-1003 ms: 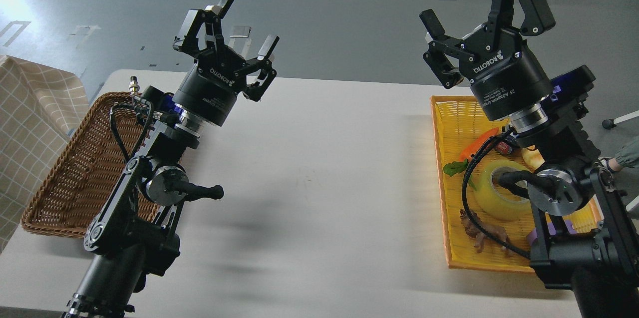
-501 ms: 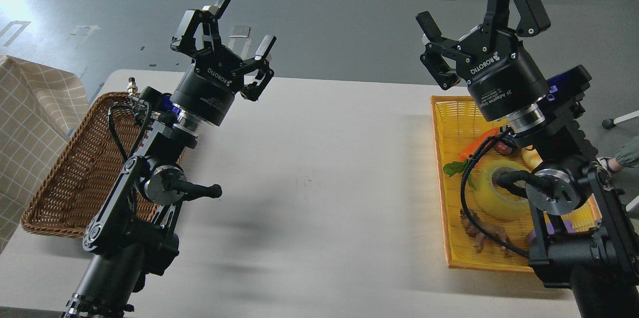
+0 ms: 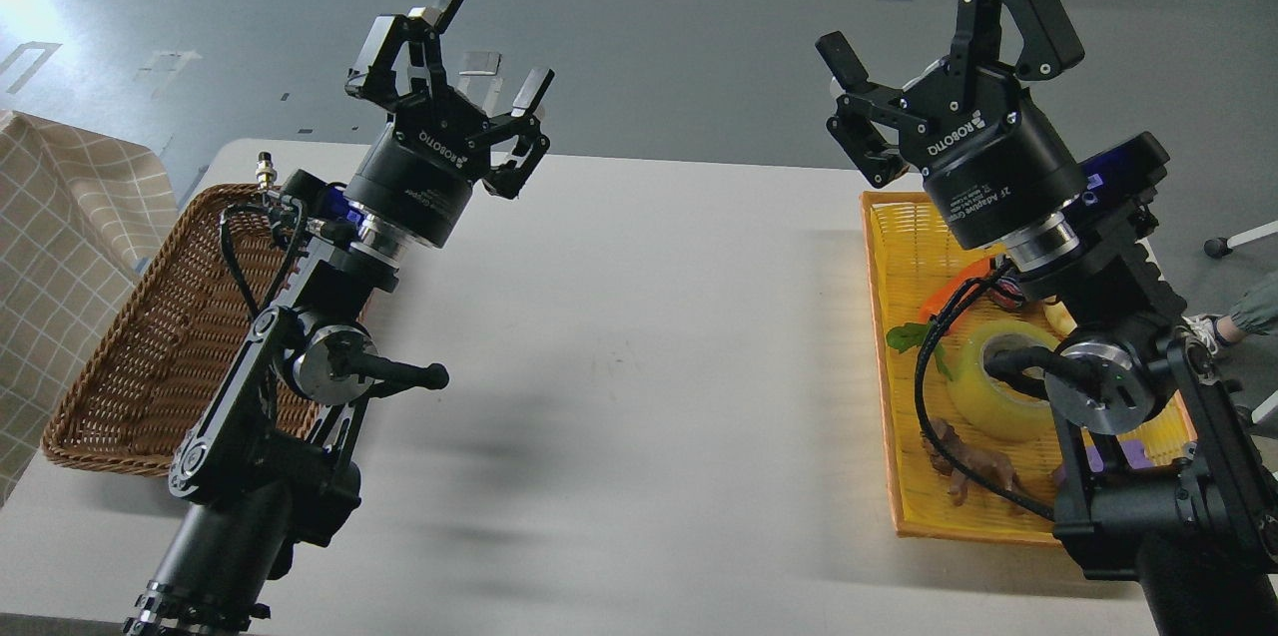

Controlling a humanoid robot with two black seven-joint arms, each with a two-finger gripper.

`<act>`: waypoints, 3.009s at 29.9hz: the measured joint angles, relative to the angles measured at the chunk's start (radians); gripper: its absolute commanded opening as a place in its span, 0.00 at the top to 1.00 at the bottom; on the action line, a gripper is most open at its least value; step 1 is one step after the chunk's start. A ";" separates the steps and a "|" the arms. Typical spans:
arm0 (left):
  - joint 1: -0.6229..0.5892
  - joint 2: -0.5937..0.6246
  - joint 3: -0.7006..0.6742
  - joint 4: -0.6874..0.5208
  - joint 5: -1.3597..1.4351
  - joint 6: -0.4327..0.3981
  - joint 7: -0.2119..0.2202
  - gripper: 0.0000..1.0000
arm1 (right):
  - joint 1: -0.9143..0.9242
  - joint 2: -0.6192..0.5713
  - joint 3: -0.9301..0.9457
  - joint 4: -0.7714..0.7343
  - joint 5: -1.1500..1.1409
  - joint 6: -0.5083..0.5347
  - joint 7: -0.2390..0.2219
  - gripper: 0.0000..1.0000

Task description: Place and transfer tape with both arms

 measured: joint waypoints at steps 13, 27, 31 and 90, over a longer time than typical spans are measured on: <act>0.009 0.000 -0.001 -0.006 0.002 0.002 0.000 0.02 | -0.008 0.000 0.000 -0.002 -0.002 -0.002 -0.002 0.00; 0.009 0.000 -0.010 -0.008 -0.002 -0.009 -0.015 0.02 | -0.012 0.000 0.000 -0.001 -0.002 -0.003 -0.002 0.00; 0.009 0.000 -0.012 -0.009 -0.003 -0.010 -0.018 0.02 | -0.012 0.000 0.001 -0.001 -0.003 -0.007 -0.002 0.00; 0.050 0.000 -0.013 -0.007 -0.039 -0.032 -0.119 0.02 | -0.106 -0.677 0.158 -0.012 -0.338 0.090 0.053 0.02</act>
